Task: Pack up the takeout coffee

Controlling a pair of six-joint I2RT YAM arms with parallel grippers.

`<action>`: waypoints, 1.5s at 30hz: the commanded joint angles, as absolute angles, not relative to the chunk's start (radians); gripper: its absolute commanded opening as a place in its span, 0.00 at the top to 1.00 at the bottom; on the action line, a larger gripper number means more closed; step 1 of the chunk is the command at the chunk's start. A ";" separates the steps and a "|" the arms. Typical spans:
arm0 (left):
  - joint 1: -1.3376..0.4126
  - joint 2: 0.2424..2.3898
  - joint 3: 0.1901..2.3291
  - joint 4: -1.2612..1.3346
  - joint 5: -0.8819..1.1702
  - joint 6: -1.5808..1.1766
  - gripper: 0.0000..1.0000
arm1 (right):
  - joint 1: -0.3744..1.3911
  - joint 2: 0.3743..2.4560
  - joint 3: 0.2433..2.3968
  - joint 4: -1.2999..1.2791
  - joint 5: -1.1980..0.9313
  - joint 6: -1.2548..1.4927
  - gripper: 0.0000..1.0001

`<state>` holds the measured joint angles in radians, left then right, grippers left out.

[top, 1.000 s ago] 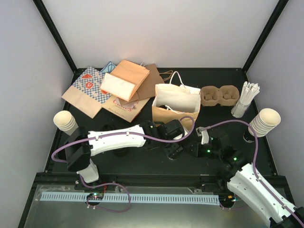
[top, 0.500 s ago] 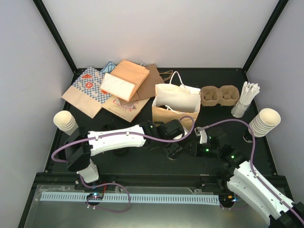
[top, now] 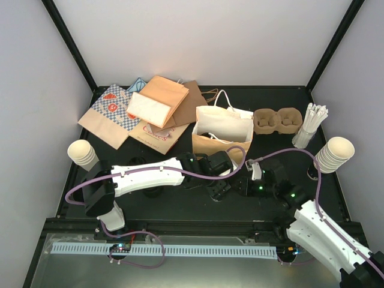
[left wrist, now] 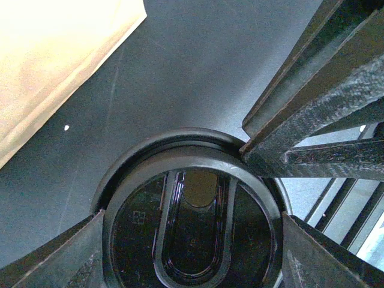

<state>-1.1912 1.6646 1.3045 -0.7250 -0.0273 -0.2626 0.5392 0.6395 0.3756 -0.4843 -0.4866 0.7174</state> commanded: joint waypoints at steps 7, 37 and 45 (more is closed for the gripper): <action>-1.185 1.692 1.336 -0.810 0.049 -0.276 0.27 | 0.540 0.612 0.504 -0.614 -0.435 0.618 0.76; -1.184 1.535 1.386 -0.877 0.025 -0.288 0.01 | 0.540 0.591 0.575 -0.665 -0.402 0.579 0.41; -1.169 1.443 1.364 -0.878 0.009 -0.320 0.01 | 0.540 0.637 0.639 -0.707 -0.399 0.539 0.12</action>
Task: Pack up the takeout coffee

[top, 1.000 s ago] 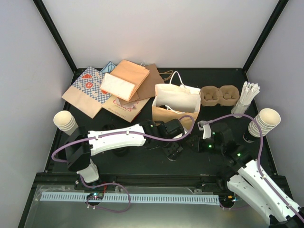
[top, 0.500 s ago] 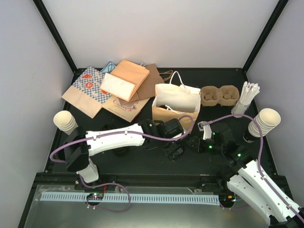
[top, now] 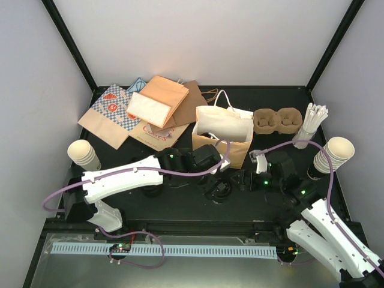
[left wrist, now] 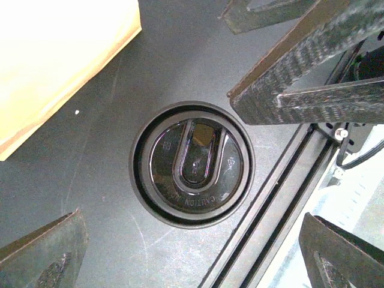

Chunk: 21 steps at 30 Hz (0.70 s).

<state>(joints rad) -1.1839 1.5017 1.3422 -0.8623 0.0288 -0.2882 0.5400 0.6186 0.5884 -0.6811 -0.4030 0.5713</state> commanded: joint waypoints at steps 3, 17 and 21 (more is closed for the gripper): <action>-1.133 1.388 1.318 -0.848 0.019 -0.355 0.01 | 0.542 0.672 0.686 -0.754 -0.357 0.524 0.08; -0.876 1.154 0.895 -0.518 0.279 -0.512 0.26 | 1.039 0.938 0.935 -0.924 0.117 0.596 0.11; -0.876 1.161 0.823 -0.417 0.336 -0.574 0.33 | 1.135 1.015 0.952 -0.940 0.189 0.640 0.11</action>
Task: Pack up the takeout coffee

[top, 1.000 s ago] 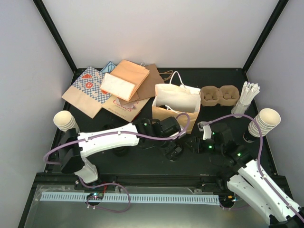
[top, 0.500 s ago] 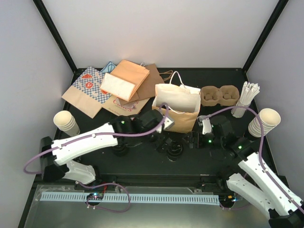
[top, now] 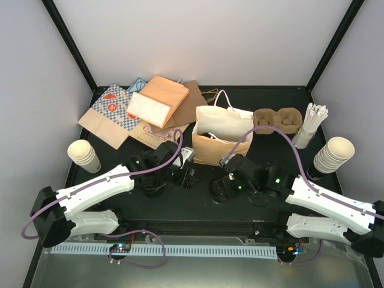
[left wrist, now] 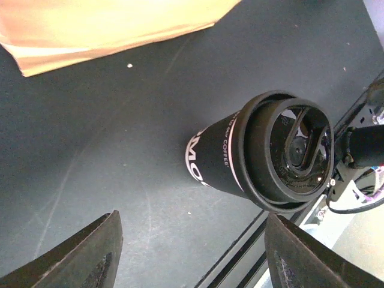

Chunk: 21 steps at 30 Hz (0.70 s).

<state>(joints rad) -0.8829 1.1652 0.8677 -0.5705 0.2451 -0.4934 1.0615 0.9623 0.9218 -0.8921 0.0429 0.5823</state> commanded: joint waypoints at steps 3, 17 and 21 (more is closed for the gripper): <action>-0.876 1.162 0.758 -0.315 0.378 -0.625 0.36 | 1.175 1.060 0.951 -0.938 0.212 0.663 0.11; -0.899 1.269 0.666 -0.125 0.426 -0.730 0.45 | 1.200 1.176 0.986 -0.946 0.276 0.671 0.11; -0.899 1.275 0.664 -0.115 0.429 -0.733 0.46 | 1.199 1.203 0.994 -0.938 0.288 0.669 0.13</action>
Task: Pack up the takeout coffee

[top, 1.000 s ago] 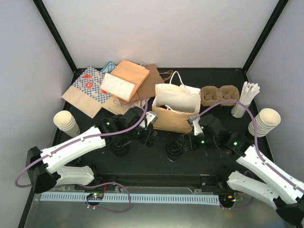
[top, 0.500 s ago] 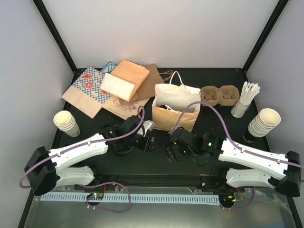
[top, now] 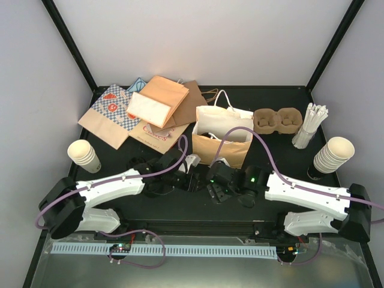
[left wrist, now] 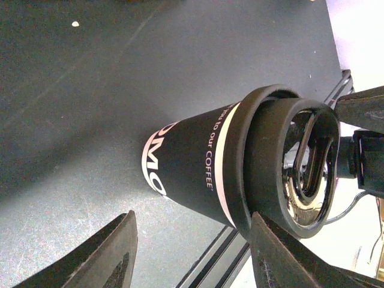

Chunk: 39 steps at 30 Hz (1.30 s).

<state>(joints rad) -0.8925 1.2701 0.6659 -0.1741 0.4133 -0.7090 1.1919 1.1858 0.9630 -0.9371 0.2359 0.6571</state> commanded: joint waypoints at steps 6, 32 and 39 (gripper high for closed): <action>-0.899 1.312 0.663 -0.100 0.439 -0.733 0.47 | 1.199 1.249 1.007 -0.973 0.337 0.693 0.13; -0.911 1.288 0.644 -0.022 0.488 -0.750 0.47 | 1.199 1.245 0.959 -0.949 0.302 0.674 0.24; -0.917 1.324 0.642 0.023 0.532 -0.763 0.45 | 1.199 1.241 0.951 -0.936 0.298 0.671 0.24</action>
<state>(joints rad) -0.9047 1.3022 0.6403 -0.0425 0.4694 -0.7490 1.1938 1.2518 0.9695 -0.9504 0.3023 0.6697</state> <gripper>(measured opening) 0.543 0.760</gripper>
